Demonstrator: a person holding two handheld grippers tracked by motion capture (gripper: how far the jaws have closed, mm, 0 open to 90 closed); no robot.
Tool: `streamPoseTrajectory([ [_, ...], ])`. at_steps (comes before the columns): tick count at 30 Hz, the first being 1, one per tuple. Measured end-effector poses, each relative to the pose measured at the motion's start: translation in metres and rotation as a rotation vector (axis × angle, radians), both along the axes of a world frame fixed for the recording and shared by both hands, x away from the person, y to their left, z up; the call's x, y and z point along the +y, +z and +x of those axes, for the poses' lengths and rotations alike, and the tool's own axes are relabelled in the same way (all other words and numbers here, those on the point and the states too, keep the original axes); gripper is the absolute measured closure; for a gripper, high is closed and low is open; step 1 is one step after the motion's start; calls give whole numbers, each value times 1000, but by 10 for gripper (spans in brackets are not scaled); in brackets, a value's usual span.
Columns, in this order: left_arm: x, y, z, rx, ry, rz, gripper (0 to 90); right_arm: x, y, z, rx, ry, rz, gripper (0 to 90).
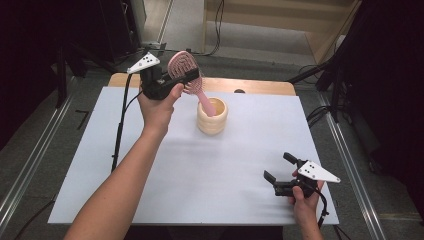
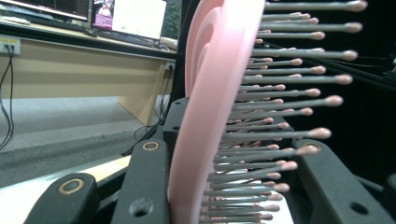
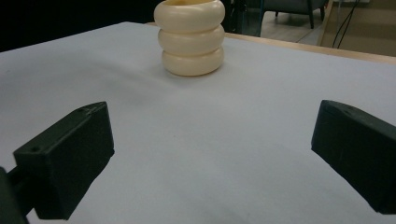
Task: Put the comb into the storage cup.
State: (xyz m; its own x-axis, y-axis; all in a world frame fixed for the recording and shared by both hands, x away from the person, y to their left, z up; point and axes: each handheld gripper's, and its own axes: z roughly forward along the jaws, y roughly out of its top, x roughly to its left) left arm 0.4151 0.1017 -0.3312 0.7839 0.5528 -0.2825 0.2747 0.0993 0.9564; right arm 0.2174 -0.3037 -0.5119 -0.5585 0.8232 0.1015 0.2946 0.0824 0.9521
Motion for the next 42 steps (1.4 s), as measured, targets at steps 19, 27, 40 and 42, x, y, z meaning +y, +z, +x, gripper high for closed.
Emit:
streamPoseTrajectory([
  [19, -8, -11, 15, 8, 49, -1, 630, 0, 0, 0, -3, 3, 3, 0],
  [27, -13, -18, 20, 0, 76, 30, 629, 0, 0, 0, -3, 4, 1, 0],
  [40, -24, -34, 23, -4, 83, 86, 629, -1, 0, 0, -3, -1, 8, 0],
  [42, -25, -37, 24, 3, 86, 85, 629, 0, 0, 0, -4, 2, 6, 0],
])
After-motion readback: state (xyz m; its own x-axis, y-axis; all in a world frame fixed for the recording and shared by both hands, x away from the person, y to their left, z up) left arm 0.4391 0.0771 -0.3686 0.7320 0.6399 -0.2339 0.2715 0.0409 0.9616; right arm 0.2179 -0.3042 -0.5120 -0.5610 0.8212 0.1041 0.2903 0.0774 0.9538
